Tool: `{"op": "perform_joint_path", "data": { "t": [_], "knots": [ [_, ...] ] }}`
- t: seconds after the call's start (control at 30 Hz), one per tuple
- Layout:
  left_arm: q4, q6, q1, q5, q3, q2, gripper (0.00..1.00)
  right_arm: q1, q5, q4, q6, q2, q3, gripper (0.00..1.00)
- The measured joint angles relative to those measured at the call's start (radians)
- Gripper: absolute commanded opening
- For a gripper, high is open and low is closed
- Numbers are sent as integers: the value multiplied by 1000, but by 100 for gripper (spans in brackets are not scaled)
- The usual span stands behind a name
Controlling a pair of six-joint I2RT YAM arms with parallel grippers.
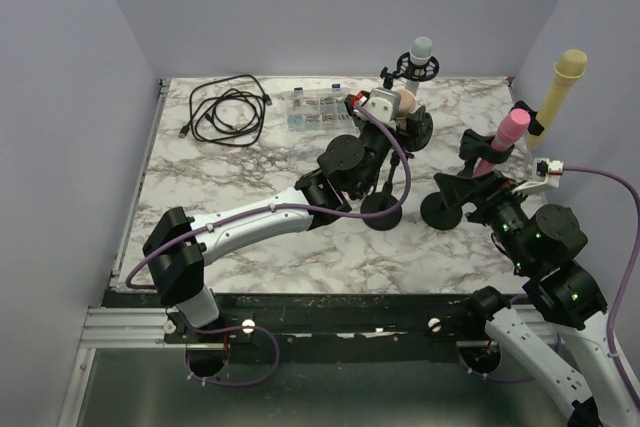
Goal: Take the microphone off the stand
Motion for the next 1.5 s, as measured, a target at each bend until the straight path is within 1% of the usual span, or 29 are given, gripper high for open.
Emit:
{"op": "perform_joint_path", "data": {
  "t": [0.07,0.17,0.2,0.3,0.43,0.6,0.77,0.87,1.03,1.13,1.27,1.37,1.4,1.43,1.5],
  "knots": [
    [25,19,-2,-10,0,10,71,0,8,0,-9,-6,2,100],
    [64,58,-7,-31,0,22,58,0,18,-3,-18,-10,2,100],
    [71,68,-8,-34,0,23,55,0,20,-5,-21,-10,2,100],
    [66,89,-8,-41,7,24,43,0,23,-13,-29,-10,2,100],
    [20,97,-9,-37,36,25,32,0,28,-23,-35,-10,2,100],
    [-74,97,-9,-29,103,23,30,0,31,-24,-35,-12,2,100],
    [-161,100,-9,-6,151,6,22,0,32,-24,-35,-12,2,100],
    [-229,109,-9,14,206,-8,17,0,32,-24,-35,-12,2,100],
    [-321,113,-9,75,285,-50,13,0,32,-24,-35,-12,2,100],
    [-361,115,-9,113,290,-103,9,0,32,-24,-34,-12,2,100],
    [-425,122,-9,129,285,-181,6,0,32,-23,-31,-12,-6,100],
    [-508,117,-9,117,272,-246,1,0,32,-23,-31,-12,-16,100],
    [-560,113,-7,109,267,-272,0,0,32,-23,-31,-12,-18,100],
    [-580,109,-6,106,265,-284,0,0,32,-23,-31,-12,-21,100],
    [-673,87,8,91,238,-328,0,0,32,-22,-31,-12,-27,100]
  ]
}}
